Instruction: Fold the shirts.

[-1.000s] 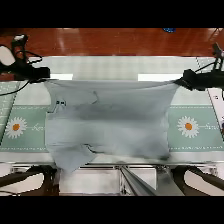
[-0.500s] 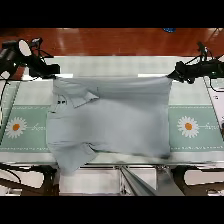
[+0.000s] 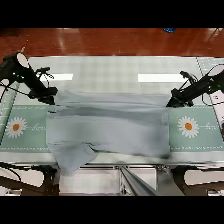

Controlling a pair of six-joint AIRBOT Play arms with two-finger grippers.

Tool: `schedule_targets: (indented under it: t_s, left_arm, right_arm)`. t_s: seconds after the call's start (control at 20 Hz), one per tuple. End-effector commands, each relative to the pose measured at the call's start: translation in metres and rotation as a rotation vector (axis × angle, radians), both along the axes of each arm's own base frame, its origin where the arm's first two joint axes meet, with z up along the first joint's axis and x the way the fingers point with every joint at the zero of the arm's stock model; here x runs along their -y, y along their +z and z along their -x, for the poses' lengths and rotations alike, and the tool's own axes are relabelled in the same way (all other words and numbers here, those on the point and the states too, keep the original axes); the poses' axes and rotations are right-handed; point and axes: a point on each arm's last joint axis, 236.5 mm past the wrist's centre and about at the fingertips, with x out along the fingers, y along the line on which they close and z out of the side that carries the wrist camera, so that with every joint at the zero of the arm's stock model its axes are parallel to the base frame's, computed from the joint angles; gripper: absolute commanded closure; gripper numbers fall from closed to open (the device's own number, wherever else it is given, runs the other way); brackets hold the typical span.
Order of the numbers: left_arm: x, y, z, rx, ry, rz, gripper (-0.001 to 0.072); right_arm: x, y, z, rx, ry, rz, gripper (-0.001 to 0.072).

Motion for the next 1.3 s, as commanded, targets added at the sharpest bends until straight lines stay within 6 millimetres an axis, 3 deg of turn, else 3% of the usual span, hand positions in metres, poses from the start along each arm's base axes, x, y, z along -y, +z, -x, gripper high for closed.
schedule_targets:
  t_s: [0.0,0.3,0.35,0.4,0.55,0.65,0.75,0.85,1.05,1.25]
  left_arm:
    - [0.003,-0.013,0.017,-0.05,-0.009,0.027,0.0691]
    - [0.0,-0.019,-0.001,0.022,0.008,0.013,0.0679]
    - [0.0,-0.019,-0.003,0.029,0.011,0.011,0.0514]
    - [0.0,-0.019,-0.003,0.029,0.009,0.011,0.0199]
    - [-0.013,-0.013,0.004,0.013,0.03,-0.017,0.0198]
    - [-0.031,-0.002,0.007,0.033,0.144,-0.034,0.0198]
    - [-0.05,0.007,0.027,0.052,0.219,-0.039,0.0198]
    - [-0.056,0.005,0.067,0.041,0.348,-0.008,0.0198]
    - [-0.036,-0.017,0.165,-0.092,0.487,0.064,0.0198]
    - [-0.017,-0.034,0.213,-0.184,0.509,0.084,0.0199]
  right_arm:
    - [-0.009,-0.026,0.02,-0.05,0.004,0.01,0.068]
    - [-0.012,-0.034,0.009,-0.004,-0.014,0.033,0.0654]
    - [-0.011,-0.035,0.006,0.0,-0.027,0.038,0.0416]
    - [-0.011,-0.035,0.007,0.004,-0.018,0.037,0.0299]
    - [0.007,-0.032,0.013,0.002,-0.01,0.09,0.0294]
    - [0.026,-0.02,0.015,0.031,-0.042,0.128,0.0294]
    - [0.042,-0.008,0.017,0.102,-0.143,0.142,0.0294]
    - [0.045,-0.002,0.022,0.192,-0.271,0.132,0.0294]
    - [0.019,0.0,0.039,0.293,-0.332,0.059,0.0295]
    - [0.002,0.007,0.035,0.334,-0.34,-0.025,0.0296]
